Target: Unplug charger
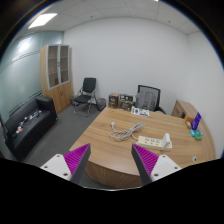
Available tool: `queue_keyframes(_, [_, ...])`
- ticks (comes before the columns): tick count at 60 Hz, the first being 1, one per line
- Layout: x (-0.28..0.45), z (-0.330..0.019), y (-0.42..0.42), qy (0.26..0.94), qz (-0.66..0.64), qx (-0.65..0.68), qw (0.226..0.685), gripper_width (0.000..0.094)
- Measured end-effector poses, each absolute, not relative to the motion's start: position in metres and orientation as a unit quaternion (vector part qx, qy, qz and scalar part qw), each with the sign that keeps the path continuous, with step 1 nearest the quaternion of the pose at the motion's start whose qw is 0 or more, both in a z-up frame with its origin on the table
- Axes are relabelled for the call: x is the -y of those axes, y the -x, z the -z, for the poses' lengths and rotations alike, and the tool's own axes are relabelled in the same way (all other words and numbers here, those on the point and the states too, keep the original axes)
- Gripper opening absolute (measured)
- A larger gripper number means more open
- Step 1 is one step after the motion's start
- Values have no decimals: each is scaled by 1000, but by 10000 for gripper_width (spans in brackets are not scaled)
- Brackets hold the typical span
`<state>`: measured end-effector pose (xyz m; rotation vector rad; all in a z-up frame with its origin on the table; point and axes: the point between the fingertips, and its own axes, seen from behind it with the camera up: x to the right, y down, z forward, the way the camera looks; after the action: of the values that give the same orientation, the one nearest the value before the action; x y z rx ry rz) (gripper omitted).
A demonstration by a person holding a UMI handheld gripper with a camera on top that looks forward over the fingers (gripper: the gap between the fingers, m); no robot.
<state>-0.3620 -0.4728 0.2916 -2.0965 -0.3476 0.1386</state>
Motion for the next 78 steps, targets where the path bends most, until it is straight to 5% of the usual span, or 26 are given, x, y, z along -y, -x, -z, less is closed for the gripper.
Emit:
queue_keyframes(7, [472,-273,350,872,-56,136,467,864])
queue_keyframes(29, [386,-116,171,919,19,51,391,864])
queue_keyframes(50, [208,-73,65,876,25,14,482,829])
queue_keyframes(58, [173,-56,72,873,6,22,487,706])
queue_keyframes(66, [156,-48,61,865,22,12,500,244])
queue_keyframes(78, [154,-51,64,868,22,6,497,174])
